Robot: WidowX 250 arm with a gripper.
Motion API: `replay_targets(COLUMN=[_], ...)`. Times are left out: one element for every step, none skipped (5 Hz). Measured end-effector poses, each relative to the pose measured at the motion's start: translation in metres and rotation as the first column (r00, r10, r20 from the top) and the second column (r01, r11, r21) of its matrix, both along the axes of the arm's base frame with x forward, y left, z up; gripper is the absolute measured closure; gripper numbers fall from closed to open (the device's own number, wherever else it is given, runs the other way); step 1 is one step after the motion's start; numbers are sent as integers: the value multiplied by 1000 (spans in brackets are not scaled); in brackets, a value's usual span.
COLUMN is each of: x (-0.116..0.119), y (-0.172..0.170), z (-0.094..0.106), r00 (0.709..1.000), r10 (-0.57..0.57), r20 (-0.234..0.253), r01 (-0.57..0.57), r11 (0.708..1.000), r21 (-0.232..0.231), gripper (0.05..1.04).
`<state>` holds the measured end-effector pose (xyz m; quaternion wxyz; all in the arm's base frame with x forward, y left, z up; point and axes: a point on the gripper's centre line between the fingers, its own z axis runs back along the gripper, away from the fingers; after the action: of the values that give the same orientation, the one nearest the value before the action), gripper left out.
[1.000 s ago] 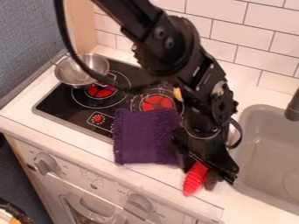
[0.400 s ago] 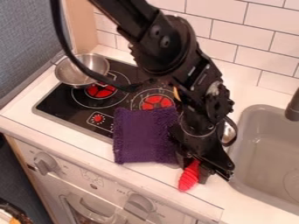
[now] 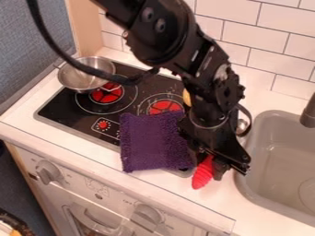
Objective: Take the red and silver spoon to the center corner of the burner
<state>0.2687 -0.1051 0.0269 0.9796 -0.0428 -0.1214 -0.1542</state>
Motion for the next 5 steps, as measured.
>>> replay_targets(x=[7,21,43,71,90], y=[-3,7,29,61,87], z=[19,34,52,69,71], r00=[999,998,994,988,989], r10=[-12,16,63,118,112], r20=[38,62,86,101,97], r01=[14,-12,-55,-108,-106], r11=[999,998,994,990,992], r21=[-37,-62,-91,-96,-65], gripper=[650,650,650,650,650])
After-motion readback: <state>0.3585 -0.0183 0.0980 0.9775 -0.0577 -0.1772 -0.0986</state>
